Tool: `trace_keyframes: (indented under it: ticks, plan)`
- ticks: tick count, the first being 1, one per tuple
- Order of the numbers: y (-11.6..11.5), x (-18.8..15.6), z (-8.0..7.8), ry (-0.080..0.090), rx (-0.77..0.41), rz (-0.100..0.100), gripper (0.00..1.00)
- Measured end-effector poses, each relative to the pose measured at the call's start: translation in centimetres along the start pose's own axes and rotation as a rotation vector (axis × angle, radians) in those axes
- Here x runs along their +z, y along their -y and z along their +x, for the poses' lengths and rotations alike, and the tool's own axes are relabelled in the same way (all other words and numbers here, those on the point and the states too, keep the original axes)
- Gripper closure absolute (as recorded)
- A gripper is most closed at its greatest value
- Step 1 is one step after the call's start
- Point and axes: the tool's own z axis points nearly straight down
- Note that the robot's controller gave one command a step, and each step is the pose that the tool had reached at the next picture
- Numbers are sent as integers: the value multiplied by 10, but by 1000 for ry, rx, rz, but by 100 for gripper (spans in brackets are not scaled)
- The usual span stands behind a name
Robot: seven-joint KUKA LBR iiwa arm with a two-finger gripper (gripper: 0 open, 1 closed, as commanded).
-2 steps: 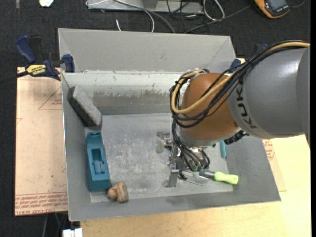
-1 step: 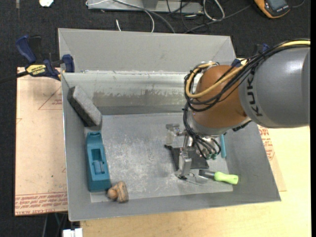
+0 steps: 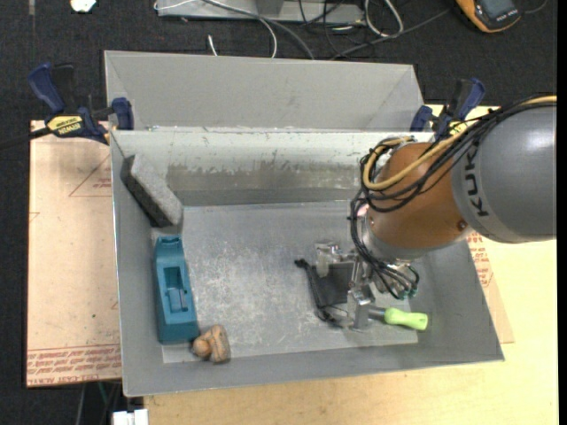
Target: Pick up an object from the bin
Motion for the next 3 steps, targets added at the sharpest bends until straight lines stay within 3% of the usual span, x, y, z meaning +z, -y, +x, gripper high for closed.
trace_keyframes:
  ticks: [1, 2, 3]
  plan:
    - [17, 8, -30, 5, -14, 2, 0]
    - [20, 8, -19, -2, 70, -1, 100]
    - [20, 8, -19, -2, 71, -1, 100]
